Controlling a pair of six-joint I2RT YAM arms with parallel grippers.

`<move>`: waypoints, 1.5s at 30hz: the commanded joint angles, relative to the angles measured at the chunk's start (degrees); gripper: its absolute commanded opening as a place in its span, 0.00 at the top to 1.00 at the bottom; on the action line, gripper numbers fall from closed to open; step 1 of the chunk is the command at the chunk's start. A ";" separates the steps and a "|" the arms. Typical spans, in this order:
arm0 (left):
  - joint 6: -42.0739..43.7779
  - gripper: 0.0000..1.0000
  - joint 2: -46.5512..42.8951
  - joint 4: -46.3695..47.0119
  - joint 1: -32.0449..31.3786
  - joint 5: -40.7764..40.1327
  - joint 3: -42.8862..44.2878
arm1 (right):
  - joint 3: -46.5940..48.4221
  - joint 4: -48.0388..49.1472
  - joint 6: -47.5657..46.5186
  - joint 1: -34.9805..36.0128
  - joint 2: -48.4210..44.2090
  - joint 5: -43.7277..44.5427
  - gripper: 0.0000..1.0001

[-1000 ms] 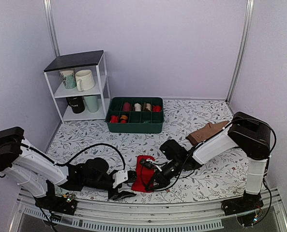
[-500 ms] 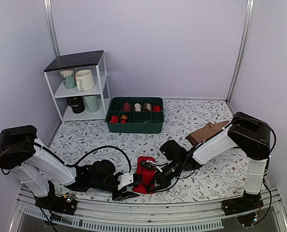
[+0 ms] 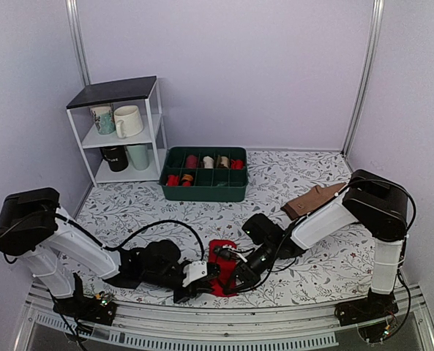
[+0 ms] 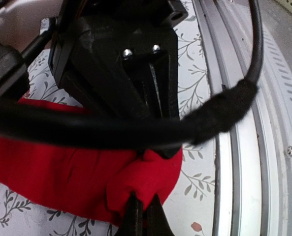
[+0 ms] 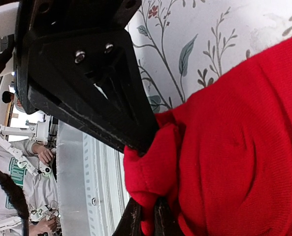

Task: Roll the socks
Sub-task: Roll the sock at the center of the board.

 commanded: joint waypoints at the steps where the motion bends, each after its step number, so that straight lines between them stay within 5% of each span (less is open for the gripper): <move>1: -1.67 1.00 1.30 -6.31 -0.71 3.04 2.58 | -3.36 -10.56 1.30 0.50 5.31 11.44 0.95; 10: -13.25 1.00 0.36 -12.38 1.74 6.36 2.52 | -6.10 2.96 4.64 -0.41 -7.13 19.72 0.73; 19: -22.50 1.00 3.00 -16.07 7.85 16.11 2.53 | -23.42 28.63 -4.68 4.36 -27.50 35.74 0.67; 28: -27.34 1.00 6.04 -17.89 11.57 23.72 2.49 | -21.19 21.51 -19.18 14.44 -27.10 42.37 0.65; 45: -27.59 1.00 8.13 -18.46 12.00 25.36 2.93 | -15.43 18.64 -22.41 18.41 -14.95 49.91 0.65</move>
